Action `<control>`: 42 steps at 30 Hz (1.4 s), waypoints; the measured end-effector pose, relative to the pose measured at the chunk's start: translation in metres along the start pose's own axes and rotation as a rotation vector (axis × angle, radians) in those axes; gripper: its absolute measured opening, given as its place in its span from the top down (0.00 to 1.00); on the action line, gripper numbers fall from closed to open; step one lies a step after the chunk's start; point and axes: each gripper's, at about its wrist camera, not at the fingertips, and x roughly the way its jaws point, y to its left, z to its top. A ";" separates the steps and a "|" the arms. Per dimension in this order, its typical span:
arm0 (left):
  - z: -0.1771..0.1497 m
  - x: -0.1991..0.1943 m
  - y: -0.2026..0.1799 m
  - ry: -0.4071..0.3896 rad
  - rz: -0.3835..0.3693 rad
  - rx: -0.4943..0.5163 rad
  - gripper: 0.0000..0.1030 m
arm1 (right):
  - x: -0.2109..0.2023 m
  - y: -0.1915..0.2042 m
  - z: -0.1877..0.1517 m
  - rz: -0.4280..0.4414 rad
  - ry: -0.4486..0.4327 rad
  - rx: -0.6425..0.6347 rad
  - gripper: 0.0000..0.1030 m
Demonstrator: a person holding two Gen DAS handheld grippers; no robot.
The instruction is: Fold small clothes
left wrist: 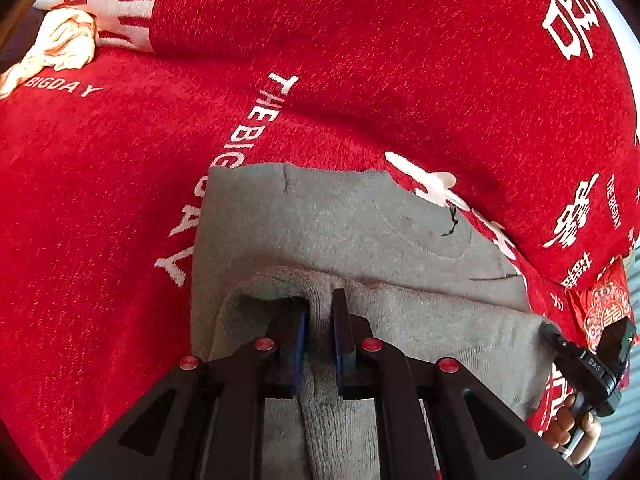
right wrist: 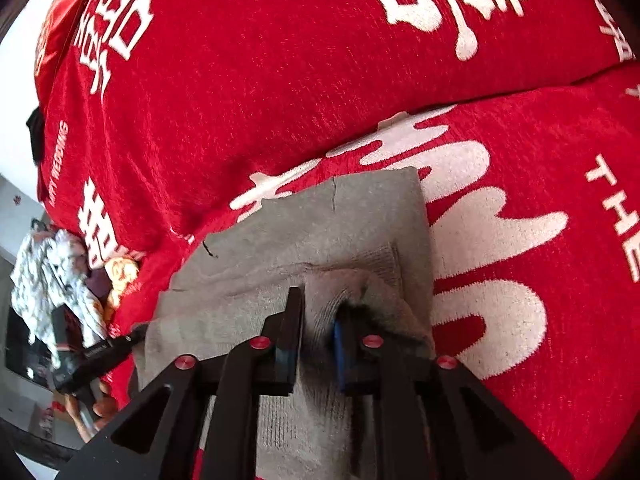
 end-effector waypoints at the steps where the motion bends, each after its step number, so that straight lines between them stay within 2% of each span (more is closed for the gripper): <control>1: -0.001 -0.003 0.000 0.002 0.002 0.000 0.89 | -0.003 0.003 -0.002 -0.003 -0.002 -0.017 0.59; 2: -0.002 -0.007 0.000 0.001 0.002 -0.001 0.89 | -0.007 0.007 -0.005 -0.001 -0.007 -0.036 0.48; 3: -0.003 -0.011 -0.001 -0.001 0.003 -0.005 0.89 | -0.011 0.010 -0.008 -0.001 -0.018 -0.050 0.29; 4: -0.003 -0.014 -0.001 -0.004 0.002 -0.011 0.89 | -0.017 0.012 -0.012 -0.007 -0.040 -0.062 0.26; 6: -0.004 -0.023 0.000 -0.030 -0.009 -0.011 0.89 | -0.026 0.016 -0.018 -0.018 -0.064 -0.087 0.26; 7: -0.006 -0.032 0.000 -0.071 -0.029 0.000 0.89 | -0.028 0.016 -0.020 -0.017 -0.062 -0.088 0.26; 8: -0.010 -0.047 -0.001 -0.150 -0.056 0.016 0.92 | -0.032 0.016 -0.023 -0.006 -0.063 -0.083 0.26; 9: -0.015 -0.058 -0.002 -0.204 -0.066 0.036 1.00 | -0.035 0.015 -0.026 0.001 -0.065 -0.081 0.26; 11: -0.024 -0.075 -0.004 -0.252 -0.051 0.053 0.99 | -0.043 0.011 -0.032 0.007 -0.074 -0.072 0.26; 12: -0.031 -0.079 -0.004 -0.248 -0.052 0.052 0.99 | -0.044 0.009 -0.034 0.008 -0.074 -0.068 0.26; 15: -0.045 -0.077 -0.008 -0.189 0.004 0.072 0.99 | -0.046 0.002 -0.040 0.009 -0.066 -0.051 0.26; 17: -0.055 -0.070 -0.010 -0.131 0.003 0.080 0.99 | -0.047 -0.002 -0.044 0.012 -0.063 -0.036 0.26; 18: -0.062 -0.065 -0.008 -0.086 -0.015 0.045 0.99 | -0.047 -0.004 -0.046 0.015 -0.062 -0.033 0.26; 19: -0.069 -0.067 -0.007 -0.082 -0.041 0.020 1.00 | -0.048 -0.004 -0.047 0.014 -0.062 -0.033 0.26; 20: -0.082 -0.083 -0.009 -0.143 -0.103 -0.002 1.00 | -0.050 -0.004 -0.050 0.009 -0.063 -0.031 0.26; 21: -0.104 -0.120 -0.021 -0.302 -0.135 0.039 1.00 | -0.054 -0.005 -0.053 0.009 -0.068 -0.028 0.26; 22: -0.123 -0.144 -0.036 -0.427 -0.080 0.111 1.00 | -0.058 -0.005 -0.056 0.015 -0.079 -0.027 0.26; 23: -0.137 -0.159 -0.045 -0.511 -0.021 0.161 1.00 | -0.064 -0.004 -0.059 0.026 -0.093 -0.033 0.26; 24: -0.152 -0.168 -0.056 -0.607 0.042 0.210 0.93 | -0.066 -0.004 -0.061 0.025 -0.096 -0.037 0.26; 25: -0.156 -0.166 -0.061 -0.618 0.069 0.224 0.43 | -0.068 -0.003 -0.062 0.018 -0.096 -0.043 0.26; 26: -0.155 -0.162 -0.063 -0.578 0.085 0.231 0.03 | -0.068 -0.003 -0.062 0.014 -0.095 -0.047 0.26; 27: -0.151 -0.152 -0.063 -0.527 0.121 0.224 0.04 | -0.068 -0.003 -0.061 0.015 -0.094 -0.044 0.26; 29: -0.144 -0.138 -0.057 -0.525 0.163 0.185 0.04 | -0.069 -0.004 -0.061 0.025 -0.098 -0.028 0.26; 31: -0.137 -0.128 -0.050 -0.486 0.136 0.158 0.04 | -0.070 -0.004 -0.062 0.033 -0.100 -0.029 0.26; 33: -0.126 -0.110 -0.040 -0.394 0.080 0.141 0.04 | -0.068 -0.002 -0.063 0.023 -0.093 -0.048 0.26; 35: -0.119 -0.090 -0.040 -0.335 0.073 0.168 0.04 | -0.065 -0.001 -0.062 0.021 -0.083 -0.065 0.26; 36: -0.116 -0.082 -0.040 -0.318 0.060 0.178 0.06 | -0.064 -0.001 -0.061 0.027 -0.080 -0.066 0.26; 37: -0.113 -0.073 -0.038 -0.297 0.051 0.179 0.17 | -0.062 -0.003 -0.061 0.038 -0.073 -0.062 0.26; 39: -0.105 -0.060 -0.033 -0.231 0.006 0.161 0.26 | -0.057 -0.004 -0.060 0.068 -0.052 -0.054 0.27; 42: -0.093 -0.051 -0.019 -0.203 -0.069 0.093 0.26 | -0.053 0.000 -0.062 0.089 -0.034 -0.070 0.30</control>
